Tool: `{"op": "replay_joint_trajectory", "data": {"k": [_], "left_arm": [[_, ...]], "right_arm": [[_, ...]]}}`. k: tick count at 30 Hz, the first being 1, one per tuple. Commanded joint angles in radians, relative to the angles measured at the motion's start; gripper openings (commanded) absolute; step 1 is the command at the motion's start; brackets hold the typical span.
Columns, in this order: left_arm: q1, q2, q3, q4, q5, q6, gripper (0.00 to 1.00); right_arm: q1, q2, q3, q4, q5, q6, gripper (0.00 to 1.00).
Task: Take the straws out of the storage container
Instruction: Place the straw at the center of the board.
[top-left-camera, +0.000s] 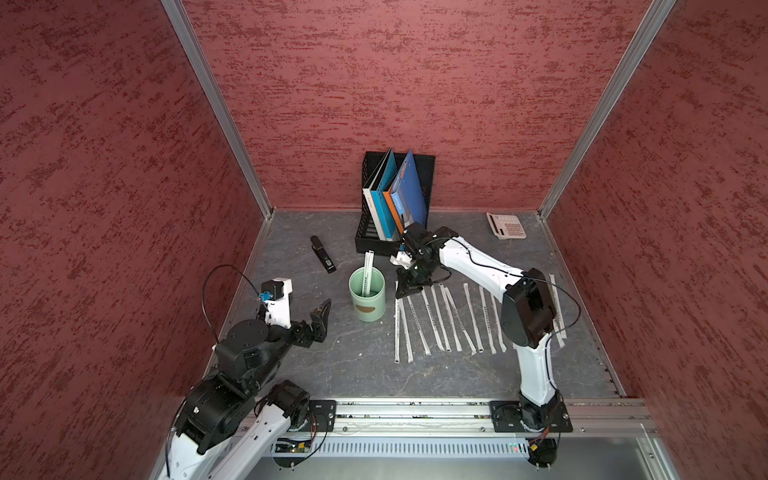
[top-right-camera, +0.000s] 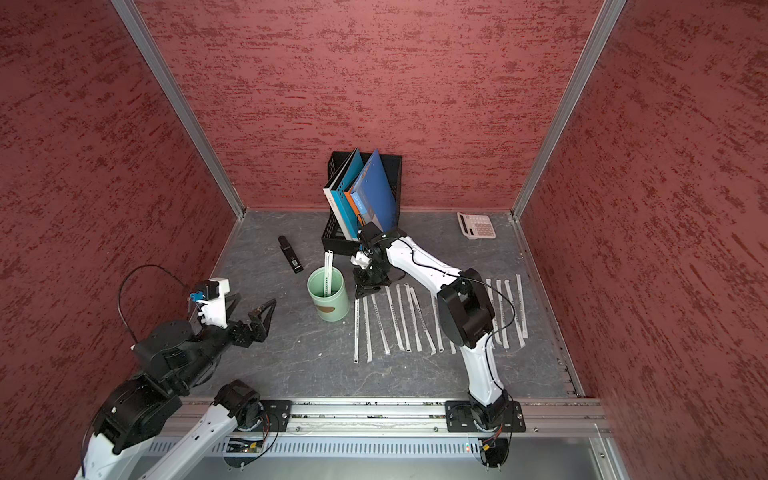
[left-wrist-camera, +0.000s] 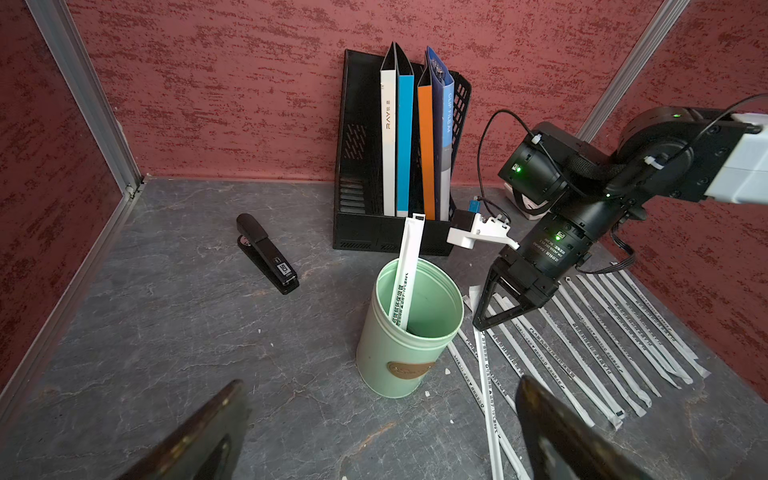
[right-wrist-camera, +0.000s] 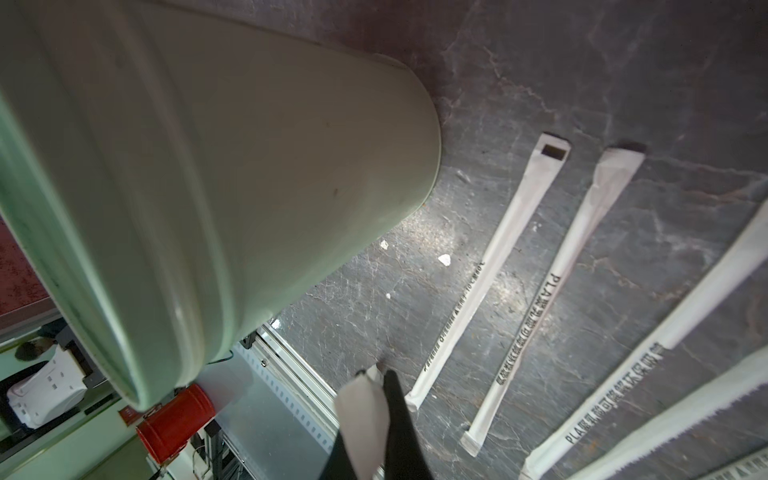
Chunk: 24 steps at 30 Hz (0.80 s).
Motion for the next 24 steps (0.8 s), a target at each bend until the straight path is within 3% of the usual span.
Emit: {"op": "replay_joint_trajectory", "data": {"k": [1, 24], "left_arm": [[0.008, 0.005, -0.008, 0.003, 0.009, -0.005, 0.99], [0.009, 0.013, -0.008, 0.002, 0.009, -0.006, 0.99]], "right_arm": [[-0.006, 0.024, 0.031, 0.038, -0.043, 0.01, 0.02], [-0.054, 0.172, 0.085, 0.084, -0.087, 0.023, 0.11]]}}
